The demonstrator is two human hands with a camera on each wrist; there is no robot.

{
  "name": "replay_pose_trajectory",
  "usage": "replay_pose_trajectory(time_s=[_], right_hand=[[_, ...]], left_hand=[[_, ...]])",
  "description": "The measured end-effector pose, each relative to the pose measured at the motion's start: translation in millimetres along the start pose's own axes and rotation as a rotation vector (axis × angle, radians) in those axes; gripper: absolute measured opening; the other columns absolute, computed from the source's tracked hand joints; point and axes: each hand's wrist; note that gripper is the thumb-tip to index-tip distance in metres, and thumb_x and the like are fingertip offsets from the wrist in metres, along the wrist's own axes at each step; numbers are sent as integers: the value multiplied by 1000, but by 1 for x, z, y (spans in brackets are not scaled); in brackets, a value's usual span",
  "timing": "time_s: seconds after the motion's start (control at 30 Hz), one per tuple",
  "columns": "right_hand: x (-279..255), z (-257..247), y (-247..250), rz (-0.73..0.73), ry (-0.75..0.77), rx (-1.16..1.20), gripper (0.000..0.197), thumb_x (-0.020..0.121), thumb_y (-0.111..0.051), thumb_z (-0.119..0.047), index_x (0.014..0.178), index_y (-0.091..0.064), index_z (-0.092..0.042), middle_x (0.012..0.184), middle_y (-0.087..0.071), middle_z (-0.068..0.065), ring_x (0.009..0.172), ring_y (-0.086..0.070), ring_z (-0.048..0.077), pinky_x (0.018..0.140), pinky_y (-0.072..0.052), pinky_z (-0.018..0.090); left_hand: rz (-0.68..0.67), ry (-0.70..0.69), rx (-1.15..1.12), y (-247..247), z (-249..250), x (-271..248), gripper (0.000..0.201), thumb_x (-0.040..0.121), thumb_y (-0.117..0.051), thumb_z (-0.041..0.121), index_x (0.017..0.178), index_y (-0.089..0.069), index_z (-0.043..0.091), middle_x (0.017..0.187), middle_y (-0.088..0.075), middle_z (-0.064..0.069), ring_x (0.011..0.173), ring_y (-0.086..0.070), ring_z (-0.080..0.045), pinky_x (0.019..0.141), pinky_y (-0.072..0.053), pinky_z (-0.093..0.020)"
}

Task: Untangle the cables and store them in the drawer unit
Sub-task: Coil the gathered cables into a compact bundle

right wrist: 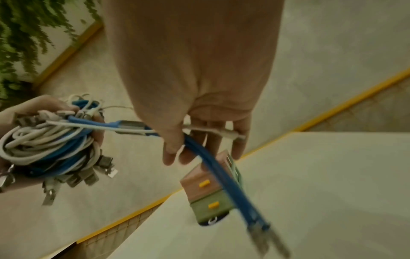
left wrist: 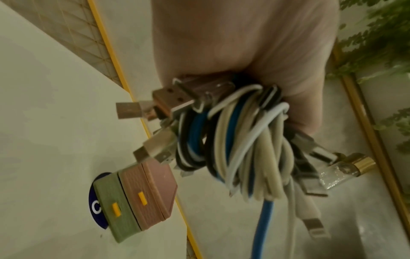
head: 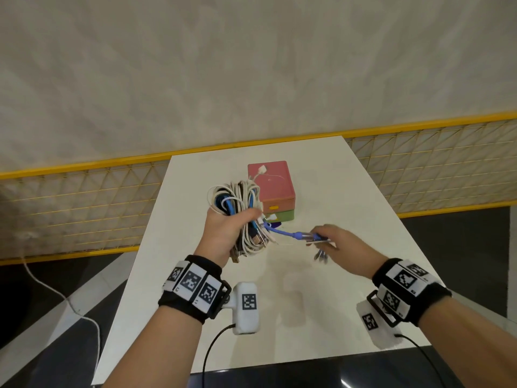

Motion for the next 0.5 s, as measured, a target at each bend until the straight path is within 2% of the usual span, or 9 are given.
replay_pose_trajectory(time_s=[0.07,0.13,0.2,0.23,0.27,0.33,0.4,0.5], right_hand=[[9,-3,8,133,113,-204,26,88,-49,-2,94,-67,-18,79,-51,1,73,-54,25,67,-40,31],[16,-15,20,174,217,-360,33,76,-48,1,88,-72,-17,70,-47,1,66,-51,27,63,-34,31],[21,-35,30,160,279,-455,38,72,-49,3,89,-74,-20,71,-54,1,70,-53,27,65,-36,32],[22,-46,32,134,277,-475,41,72,-49,4,94,-73,-21,77,-58,-1,75,-54,26,69,-39,34],[24,-56,33,111,261,-470,44,73,-48,3,103,-69,-21,82,-60,-4,80,-53,24,72,-39,34],[27,-71,29,84,217,-363,50,74,-48,1,119,-51,-20,81,-56,-6,79,-52,24,68,-37,34],[28,-79,19,48,210,-153,52,74,-51,-1,117,-34,-25,79,-57,4,70,-56,28,59,-42,39],[29,-80,7,46,233,71,68,74,-56,1,118,-20,-36,77,-59,14,60,-58,27,53,-45,45]], left_hand=[[-27,-14,68,3,-3,0,25,77,-76,-2,101,-70,-1,89,-73,-14,78,-71,-23,69,-55,-31],[-52,-41,171,4,-7,0,31,75,-78,0,104,-69,3,91,-74,-9,79,-71,-17,67,-55,-27],[-91,-65,233,2,-10,-1,41,72,-79,-2,109,-65,6,96,-73,-6,81,-70,-9,66,-53,-18],[-115,-74,237,0,-12,-3,44,71,-79,-5,110,-63,7,98,-72,-5,81,-70,-6,65,-53,-15],[-138,-79,237,-3,-13,-5,46,70,-79,-7,110,-62,7,98,-72,-6,80,-70,-4,65,-53,-14],[-177,-98,243,-9,-16,-11,48,69,-78,-8,110,-61,7,99,-71,-9,81,-69,-7,67,-55,-17],[-192,-120,224,-15,-21,-15,50,67,-78,-9,111,-60,9,100,-71,-8,85,-70,-10,70,-55,-19],[-186,-116,170,-20,-27,-18,52,66,-78,-10,111,-61,8,98,-73,-4,87,-71,-11,70,-54,-18]])
Point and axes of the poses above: each hand's wrist, its own x-axis towards the middle knuckle, its own y-axis out of the back of the hand, z = x × y
